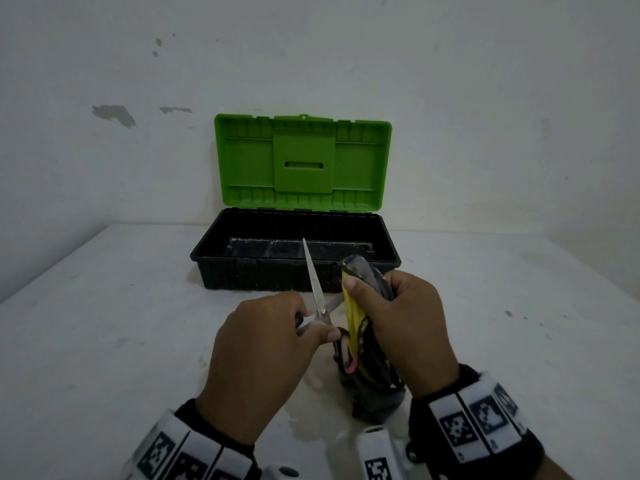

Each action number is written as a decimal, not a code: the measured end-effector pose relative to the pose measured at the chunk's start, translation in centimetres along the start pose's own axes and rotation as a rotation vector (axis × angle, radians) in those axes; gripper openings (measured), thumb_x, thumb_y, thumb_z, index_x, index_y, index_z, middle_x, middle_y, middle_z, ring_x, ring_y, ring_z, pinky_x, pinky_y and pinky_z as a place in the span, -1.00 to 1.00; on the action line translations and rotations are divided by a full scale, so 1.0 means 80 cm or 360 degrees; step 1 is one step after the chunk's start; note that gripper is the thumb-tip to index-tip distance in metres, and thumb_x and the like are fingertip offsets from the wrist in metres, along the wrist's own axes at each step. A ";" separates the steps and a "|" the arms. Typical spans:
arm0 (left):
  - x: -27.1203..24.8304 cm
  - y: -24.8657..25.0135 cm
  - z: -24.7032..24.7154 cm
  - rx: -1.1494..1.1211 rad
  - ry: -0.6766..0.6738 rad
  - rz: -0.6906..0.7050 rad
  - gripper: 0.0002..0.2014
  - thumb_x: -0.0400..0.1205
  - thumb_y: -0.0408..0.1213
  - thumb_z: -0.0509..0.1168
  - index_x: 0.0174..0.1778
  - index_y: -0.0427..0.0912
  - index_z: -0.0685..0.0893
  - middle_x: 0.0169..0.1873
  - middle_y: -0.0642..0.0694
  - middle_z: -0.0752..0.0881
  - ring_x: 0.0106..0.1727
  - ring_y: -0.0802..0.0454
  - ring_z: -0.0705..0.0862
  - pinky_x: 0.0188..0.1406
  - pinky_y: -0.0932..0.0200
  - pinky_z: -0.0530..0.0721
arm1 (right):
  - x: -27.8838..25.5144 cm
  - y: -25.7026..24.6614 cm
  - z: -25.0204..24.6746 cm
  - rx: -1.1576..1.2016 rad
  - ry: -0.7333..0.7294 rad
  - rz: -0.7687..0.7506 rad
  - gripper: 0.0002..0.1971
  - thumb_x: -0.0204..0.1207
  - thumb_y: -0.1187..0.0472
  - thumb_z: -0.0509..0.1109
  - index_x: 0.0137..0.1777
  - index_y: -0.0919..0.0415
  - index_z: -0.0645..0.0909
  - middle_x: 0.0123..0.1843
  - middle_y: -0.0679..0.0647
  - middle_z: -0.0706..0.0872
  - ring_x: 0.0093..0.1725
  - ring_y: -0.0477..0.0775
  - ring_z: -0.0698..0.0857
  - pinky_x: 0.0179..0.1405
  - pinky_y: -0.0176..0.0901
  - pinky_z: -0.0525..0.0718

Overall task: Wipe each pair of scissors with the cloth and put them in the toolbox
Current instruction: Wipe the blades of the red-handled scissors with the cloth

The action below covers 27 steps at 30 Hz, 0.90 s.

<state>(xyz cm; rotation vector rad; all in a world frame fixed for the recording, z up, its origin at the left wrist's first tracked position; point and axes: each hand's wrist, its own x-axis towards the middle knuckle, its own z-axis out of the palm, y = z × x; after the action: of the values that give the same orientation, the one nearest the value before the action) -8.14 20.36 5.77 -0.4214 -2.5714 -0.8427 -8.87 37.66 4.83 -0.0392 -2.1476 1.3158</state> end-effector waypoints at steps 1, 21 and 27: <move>-0.001 -0.001 0.000 -0.0007 -0.0002 0.0005 -0.56 0.34 0.32 0.43 -0.47 0.10 0.41 -0.62 0.14 0.43 -0.56 0.23 0.40 -0.51 0.32 0.25 | -0.001 -0.001 0.000 0.0011 -0.0024 -0.0005 -0.46 0.46 0.02 0.60 -0.54 0.09 0.32 -0.67 -0.11 0.36 -0.62 -0.14 0.35 -0.61 -0.38 0.36; 0.001 -0.009 -0.005 -0.0021 0.0162 0.0222 -0.57 0.37 0.24 0.43 -0.52 -0.02 0.52 -0.66 0.13 0.41 -0.63 0.19 0.37 -0.65 0.28 0.35 | 0.009 -0.010 -0.013 0.0241 -0.0107 0.0176 -0.36 0.48 -0.08 0.56 -0.39 0.49 0.36 -0.49 0.25 0.33 -0.50 0.05 0.35 -0.50 -0.02 0.36; 0.001 -0.008 -0.005 0.0009 0.0109 0.0200 -0.57 0.36 0.21 0.49 -0.51 -0.01 0.51 -0.65 0.12 0.45 -0.61 0.18 0.41 -0.67 0.24 0.40 | 0.032 0.005 -0.017 0.0202 -0.0028 0.0325 -0.19 0.27 -0.34 0.53 -0.35 0.51 0.36 -0.44 0.25 0.34 -0.46 0.12 0.42 -0.48 0.32 0.55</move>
<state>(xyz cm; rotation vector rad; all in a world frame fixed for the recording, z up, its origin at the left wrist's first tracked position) -8.34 19.65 5.76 -0.5371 -2.4556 -0.7910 -10.36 39.80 6.13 -0.2007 -2.1139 1.5716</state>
